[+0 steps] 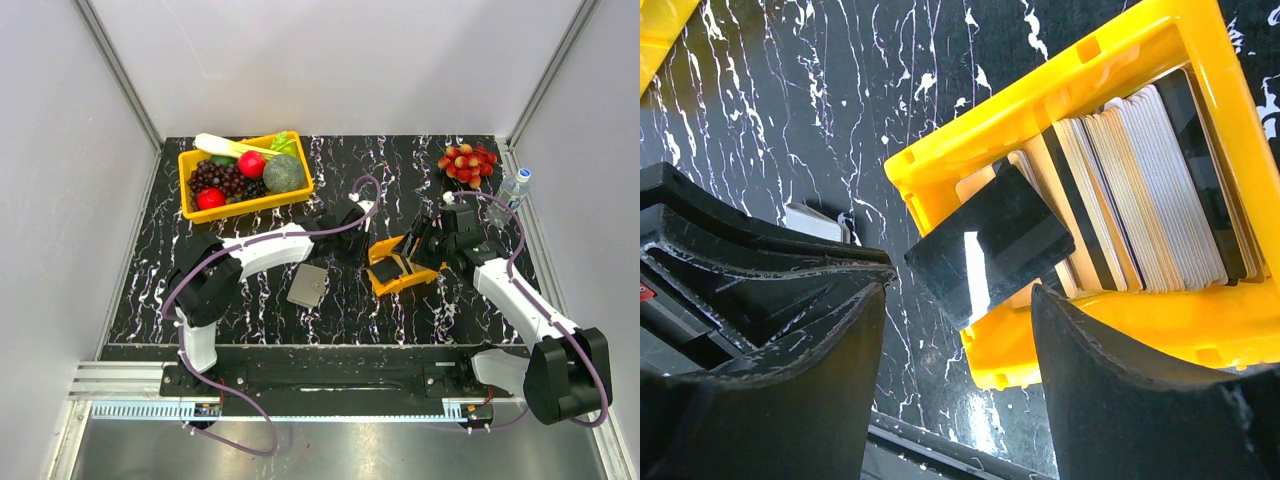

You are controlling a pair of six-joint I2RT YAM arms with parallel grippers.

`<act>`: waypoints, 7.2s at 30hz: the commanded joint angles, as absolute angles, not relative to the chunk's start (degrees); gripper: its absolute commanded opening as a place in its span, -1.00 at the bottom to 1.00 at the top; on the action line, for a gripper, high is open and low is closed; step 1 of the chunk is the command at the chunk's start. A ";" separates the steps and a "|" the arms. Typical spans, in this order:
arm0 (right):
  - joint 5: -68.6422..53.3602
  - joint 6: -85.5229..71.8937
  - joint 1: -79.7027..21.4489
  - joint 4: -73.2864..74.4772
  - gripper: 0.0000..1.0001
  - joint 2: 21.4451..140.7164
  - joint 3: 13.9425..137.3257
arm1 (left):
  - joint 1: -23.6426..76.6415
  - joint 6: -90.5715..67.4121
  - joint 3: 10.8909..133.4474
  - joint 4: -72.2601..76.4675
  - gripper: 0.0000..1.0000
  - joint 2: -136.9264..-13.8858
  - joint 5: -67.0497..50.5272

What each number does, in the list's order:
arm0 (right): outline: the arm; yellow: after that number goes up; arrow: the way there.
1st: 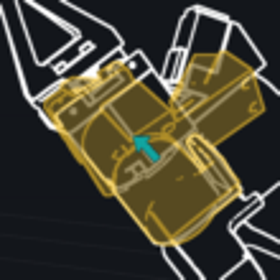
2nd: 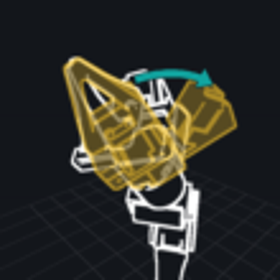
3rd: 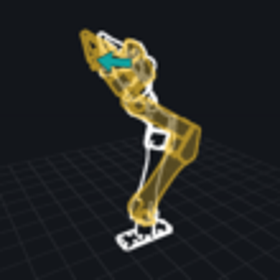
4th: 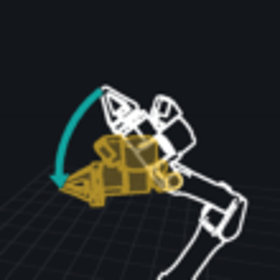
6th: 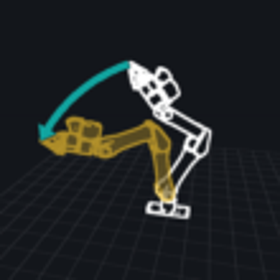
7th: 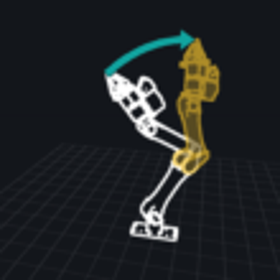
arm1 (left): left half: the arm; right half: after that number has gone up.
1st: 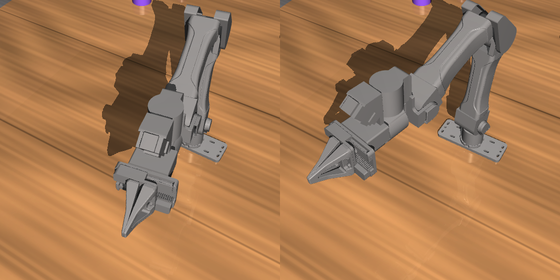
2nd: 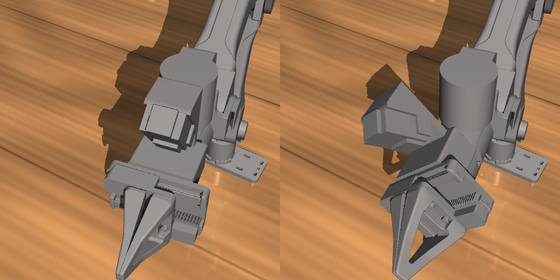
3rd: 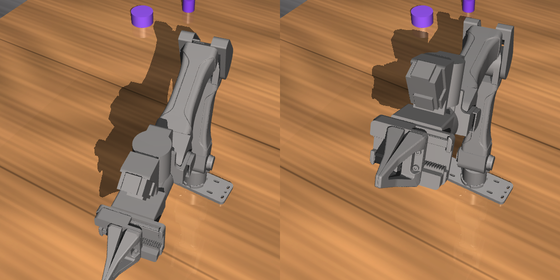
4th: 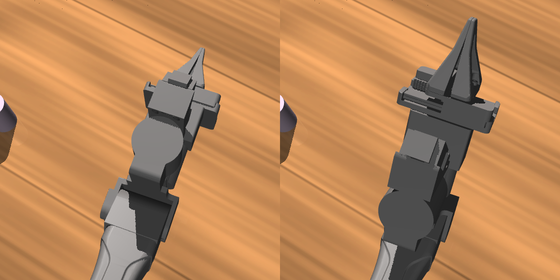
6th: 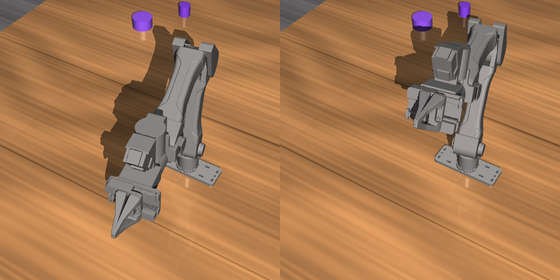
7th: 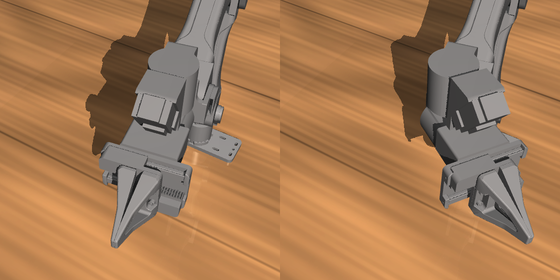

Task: Put the credit cards into the card holder
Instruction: Place the credit card in the storage box, then pick up the credit card from the storage box.

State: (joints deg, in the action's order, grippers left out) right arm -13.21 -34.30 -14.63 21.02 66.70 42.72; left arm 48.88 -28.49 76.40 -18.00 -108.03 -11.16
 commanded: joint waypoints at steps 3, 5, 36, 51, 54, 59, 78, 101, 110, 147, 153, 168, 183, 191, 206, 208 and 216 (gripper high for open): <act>-14.41 -33.75 -14.85 18.99 0.32 66.97 42.63 | 48.34 -27.77 78.49 -17.93 -1.00 -106.61 -10.81; -14.41 -33.75 -14.77 18.98 0.32 66.89 42.45 | 48.34 -27.86 78.75 -17.84 -0.95 -106.79 -10.81; -14.94 -33.40 -14.85 18.63 0.34 68.29 42.28 | 46.93 -30.76 81.56 -14.50 -0.30 -112.15 -16.17; -15.12 -33.22 -14.85 18.63 0.34 68.47 42.63 | 46.93 -30.67 81.83 -15.03 -0.45 -112.59 -16.26; -15.29 -33.22 -14.85 18.72 0.34 68.38 42.54 | 46.85 -30.85 81.65 -15.12 -0.40 -112.85 -16.17; -15.38 -33.22 -14.85 18.72 0.34 68.47 42.63 | 46.85 -30.67 82.09 -15.56 -0.50 -113.47 -17.22; -15.12 -33.22 -14.85 18.63 0.35 68.03 42.01 | 46.93 -29.62 82.79 -16.08 -1.00 -112.85 -16.17; -15.12 -33.22 -14.85 18.63 0.35 67.68 41.75 | 47.11 -30.23 84.38 -13.71 -1.00 -115.84 -28.73; -14.94 -33.22 -14.85 18.81 0.35 67.15 41.66 | 47.64 -30.32 85.08 -12.75 -0.94 -116.37 -31.46; -9.93 -39.98 -14.85 19.69 0.38 52.04 43.07 | 45.44 -34.45 75.60 -5.19 -1.00 -98.19 -22.16; -19.40 -48.15 -14.85 9.52 0.39 48.69 39.12 | 40.88 -43.14 61.71 8.06 -1.00 -85.19 -19.51; -32.43 -58.18 -15.91 -13.00 0.30 53.44 34.72 | 38.50 -65.11 45.53 33.47 -1.00 -76.81 -21.80; -34.98 -61.78 -15.91 -20.30 0.04 58.18 35.86 | 38.41 -71.37 44.21 44.82 -1.00 -81.65 -27.24; -34.90 -63.46 -15.91 -24.26 -0.25 58.27 35.24 | 38.41 -71.72 43.24 45.62 -1.00 -81.83 -27.69; -34.63 -63.02 -15.91 -23.38 -0.90 56.87 34.54 | 38.23 -72.16 42.54 46.50 -0.17 -83.58 -28.13; -33.15 -61.79 -15.91 -20.23 -0.92 55.90 34.63 | 37.71 -69.80 42.28 42.83 0.24 -82.71 -27.51; -25.32 -49.06 -15.82 -0.45 -0.95 54.31 38.05 | 37.18 -43.01 47.54 -5.65 0.98 -78.13 -11.98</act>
